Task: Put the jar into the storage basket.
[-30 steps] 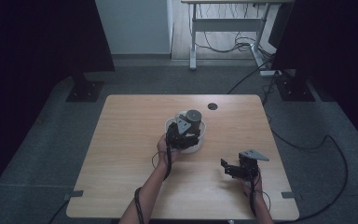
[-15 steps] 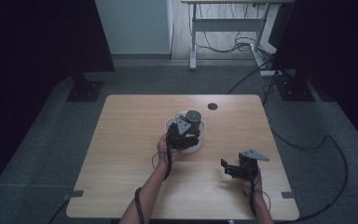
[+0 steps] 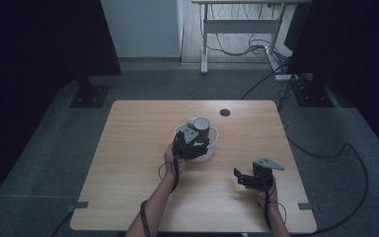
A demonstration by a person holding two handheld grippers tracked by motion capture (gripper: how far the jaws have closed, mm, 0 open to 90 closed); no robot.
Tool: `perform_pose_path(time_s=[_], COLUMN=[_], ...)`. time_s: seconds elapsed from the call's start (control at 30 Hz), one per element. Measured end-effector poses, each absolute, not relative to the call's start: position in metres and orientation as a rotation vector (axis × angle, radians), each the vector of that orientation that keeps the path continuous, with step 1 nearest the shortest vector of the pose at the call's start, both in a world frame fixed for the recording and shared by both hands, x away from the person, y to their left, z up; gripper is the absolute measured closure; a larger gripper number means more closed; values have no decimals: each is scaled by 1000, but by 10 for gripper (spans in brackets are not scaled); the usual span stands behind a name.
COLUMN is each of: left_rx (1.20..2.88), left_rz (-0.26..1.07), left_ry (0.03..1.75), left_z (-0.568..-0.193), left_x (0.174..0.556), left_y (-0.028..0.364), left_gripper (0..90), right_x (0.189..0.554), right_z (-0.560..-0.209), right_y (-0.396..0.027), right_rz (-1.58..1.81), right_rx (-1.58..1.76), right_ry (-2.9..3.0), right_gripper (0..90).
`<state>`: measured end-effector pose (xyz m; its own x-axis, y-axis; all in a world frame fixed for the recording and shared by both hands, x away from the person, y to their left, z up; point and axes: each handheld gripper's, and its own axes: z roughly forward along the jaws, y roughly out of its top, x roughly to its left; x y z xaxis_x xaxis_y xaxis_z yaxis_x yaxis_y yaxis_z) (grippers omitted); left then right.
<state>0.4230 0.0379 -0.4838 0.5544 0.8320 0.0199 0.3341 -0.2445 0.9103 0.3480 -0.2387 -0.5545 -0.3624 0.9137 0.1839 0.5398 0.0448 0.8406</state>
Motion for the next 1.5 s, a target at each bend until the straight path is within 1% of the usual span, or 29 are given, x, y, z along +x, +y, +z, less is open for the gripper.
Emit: perform_pose_path(time_s=[0.57, 0.63, 0.7, 0.83, 0.97, 1.2, 1.5], left_rx=[1826, 1828, 1829, 1843, 1852, 1861, 1839], left_rz=[637, 651, 653, 643, 608, 563, 579], left_ry=[950, 950, 954, 930, 912, 889, 867], left_z=[-485, -485, -484, -484, -482, -478, -470], left_x=[422, 421, 421, 418, 417, 413, 402], left_y=[42, 41, 41, 39, 41, 48, 59], left_gripper=[265, 239, 178, 92, 51, 44, 44], right_x=[348, 348, 348, 348, 348, 349, 349], right_z=[-555, -555, -555, -554, -554, -554, -554], right_y=[-238, -238, -238, -238, -238, -238, -238], right_rz=[1247, 1247, 1245, 1246, 1239, 1238, 1238], right_rx=[1460, 1461, 1462, 1457, 1455, 1453, 1456], right_ry=[1927, 1928, 1927, 1927, 1930, 1930, 1930], right_gripper=[91, 91, 91, 90, 90, 90, 90])
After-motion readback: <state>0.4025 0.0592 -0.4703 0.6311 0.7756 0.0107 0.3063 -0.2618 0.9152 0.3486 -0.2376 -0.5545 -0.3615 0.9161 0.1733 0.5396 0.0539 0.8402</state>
